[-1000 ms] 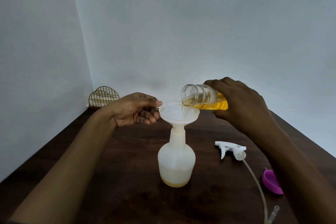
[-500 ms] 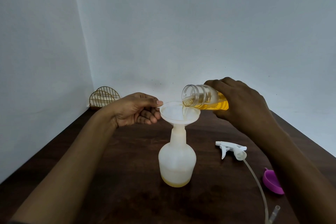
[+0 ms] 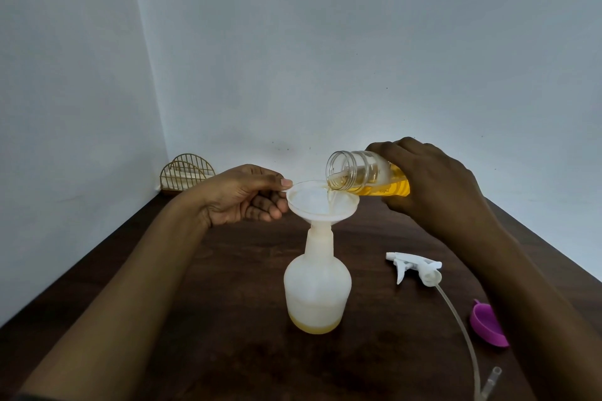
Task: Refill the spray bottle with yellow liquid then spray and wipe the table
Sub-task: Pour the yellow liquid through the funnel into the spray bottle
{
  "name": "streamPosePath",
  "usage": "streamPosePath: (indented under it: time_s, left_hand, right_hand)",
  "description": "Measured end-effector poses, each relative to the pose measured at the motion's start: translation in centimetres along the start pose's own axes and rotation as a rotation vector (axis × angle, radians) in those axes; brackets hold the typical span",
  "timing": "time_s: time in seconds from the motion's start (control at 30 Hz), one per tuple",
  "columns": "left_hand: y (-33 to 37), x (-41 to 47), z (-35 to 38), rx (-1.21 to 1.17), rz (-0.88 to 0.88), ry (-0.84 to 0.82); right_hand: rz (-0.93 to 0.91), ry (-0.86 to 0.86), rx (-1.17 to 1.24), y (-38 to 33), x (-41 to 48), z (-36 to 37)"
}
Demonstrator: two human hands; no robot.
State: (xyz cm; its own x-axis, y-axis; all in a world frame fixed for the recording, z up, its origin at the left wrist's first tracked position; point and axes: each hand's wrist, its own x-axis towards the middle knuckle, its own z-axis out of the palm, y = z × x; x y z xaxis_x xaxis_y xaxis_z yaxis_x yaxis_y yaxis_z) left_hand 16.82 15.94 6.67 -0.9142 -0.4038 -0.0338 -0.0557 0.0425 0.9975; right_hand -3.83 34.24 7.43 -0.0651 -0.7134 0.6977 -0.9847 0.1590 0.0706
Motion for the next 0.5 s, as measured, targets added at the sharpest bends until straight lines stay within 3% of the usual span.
streamPosePath:
  time_s: [0.5]
  left_hand:
    - [0.06, -0.04, 0.03, 0.003, 0.003, -0.007]
  right_hand:
    - [-0.004, -0.001, -0.001, 0.08, -0.01, -0.06]
